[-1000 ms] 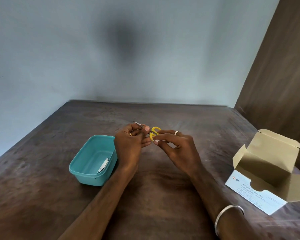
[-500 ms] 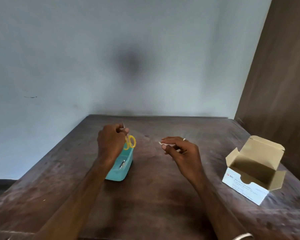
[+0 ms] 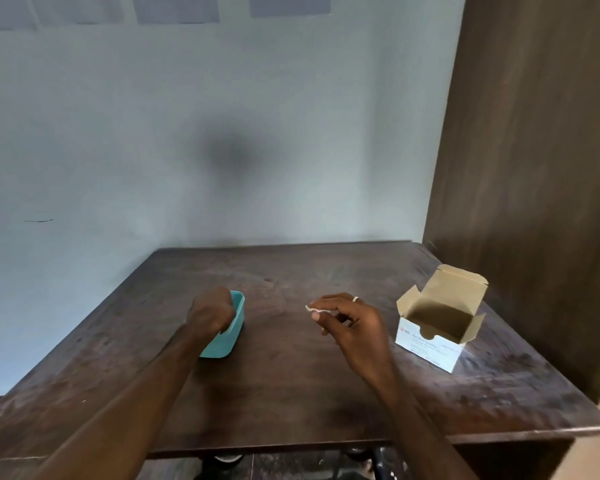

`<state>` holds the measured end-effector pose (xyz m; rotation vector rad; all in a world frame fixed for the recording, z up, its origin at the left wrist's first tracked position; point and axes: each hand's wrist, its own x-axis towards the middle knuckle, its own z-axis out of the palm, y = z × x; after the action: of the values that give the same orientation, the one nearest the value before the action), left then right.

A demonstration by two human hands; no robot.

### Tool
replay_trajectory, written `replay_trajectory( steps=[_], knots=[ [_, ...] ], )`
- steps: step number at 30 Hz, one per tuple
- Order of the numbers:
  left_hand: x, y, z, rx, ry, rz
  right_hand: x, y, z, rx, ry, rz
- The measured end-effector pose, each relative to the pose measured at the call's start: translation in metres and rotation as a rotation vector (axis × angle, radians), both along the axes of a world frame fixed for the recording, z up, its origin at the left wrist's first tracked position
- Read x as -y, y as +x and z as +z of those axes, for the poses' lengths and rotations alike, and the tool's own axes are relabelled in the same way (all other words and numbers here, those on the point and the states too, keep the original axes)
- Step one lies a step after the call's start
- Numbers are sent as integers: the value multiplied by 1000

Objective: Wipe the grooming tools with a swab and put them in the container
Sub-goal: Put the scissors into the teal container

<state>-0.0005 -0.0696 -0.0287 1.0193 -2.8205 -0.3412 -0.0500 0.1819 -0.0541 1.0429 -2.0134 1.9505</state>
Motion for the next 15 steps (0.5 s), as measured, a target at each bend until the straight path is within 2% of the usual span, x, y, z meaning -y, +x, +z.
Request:
replay_trajectory(
  steps=[2,6,9,15],
  knots=[
    [-10,5,3,-21,-133,-22,-17,3,0,31,-10,-32],
    [-52,14,10,-219,-287,-106,-59,17,-4,138,-25,-102],
    [-103,17,13,-314,-249,-201,-93,35,-13,244,-42,-168],
    [-219,15,-11,-351,-84,-473,-160,63,-44,314,-94,-293]
  ],
)
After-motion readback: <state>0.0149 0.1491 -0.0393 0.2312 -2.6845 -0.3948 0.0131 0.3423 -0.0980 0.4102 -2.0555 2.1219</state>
